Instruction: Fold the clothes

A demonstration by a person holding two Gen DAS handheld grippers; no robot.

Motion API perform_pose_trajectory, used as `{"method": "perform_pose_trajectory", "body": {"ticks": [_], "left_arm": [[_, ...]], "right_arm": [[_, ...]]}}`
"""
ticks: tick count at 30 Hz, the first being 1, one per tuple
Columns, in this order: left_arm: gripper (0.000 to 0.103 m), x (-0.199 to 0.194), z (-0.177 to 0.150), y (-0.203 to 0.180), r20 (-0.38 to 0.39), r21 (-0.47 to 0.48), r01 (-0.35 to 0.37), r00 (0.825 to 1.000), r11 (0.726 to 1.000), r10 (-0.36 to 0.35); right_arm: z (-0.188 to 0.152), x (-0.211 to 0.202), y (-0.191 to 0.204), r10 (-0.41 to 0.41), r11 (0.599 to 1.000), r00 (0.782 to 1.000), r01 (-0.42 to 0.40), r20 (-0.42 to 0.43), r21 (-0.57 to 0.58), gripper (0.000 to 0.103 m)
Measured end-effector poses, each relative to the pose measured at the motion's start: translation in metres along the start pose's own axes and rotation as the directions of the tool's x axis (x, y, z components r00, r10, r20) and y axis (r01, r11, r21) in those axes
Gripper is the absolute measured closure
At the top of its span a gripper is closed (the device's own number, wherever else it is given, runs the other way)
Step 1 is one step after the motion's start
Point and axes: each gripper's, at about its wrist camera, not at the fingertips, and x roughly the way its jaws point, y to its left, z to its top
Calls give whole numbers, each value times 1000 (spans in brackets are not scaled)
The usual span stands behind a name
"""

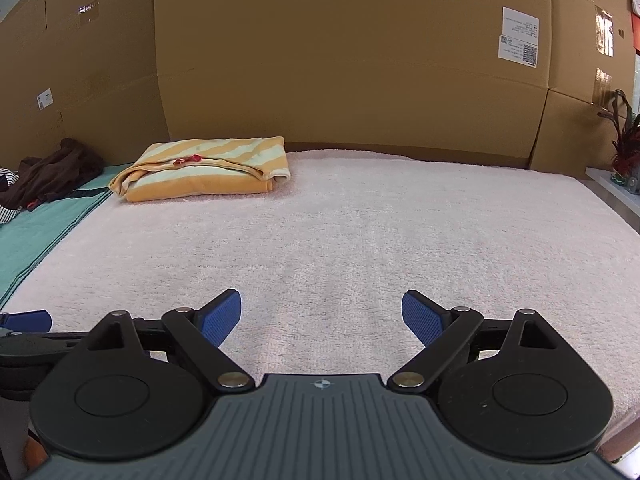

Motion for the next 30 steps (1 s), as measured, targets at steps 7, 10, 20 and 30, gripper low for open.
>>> {"method": "perform_pose_trajectory", "body": {"ticks": [7,10,20,30], "left_arm": [[1,15,17,10,6,6,-26,1000,1000,26],[1,25,28,16,2,5,-32,999,999,32],[1,52,52,28,-3,1,-36,999,999,36],[1,92,79,40,-19,18,-45,999,999,45]], "right_arm": [[13,16,14,22,1000,1000,-22,1,-3,12],[21,24,22,25,1000,1000,-25,5,-15,12],[43,49,42,41,999,999,-41,11,-26,12],[65,87,60,44,999,999,-44,7,-26,12]]}}
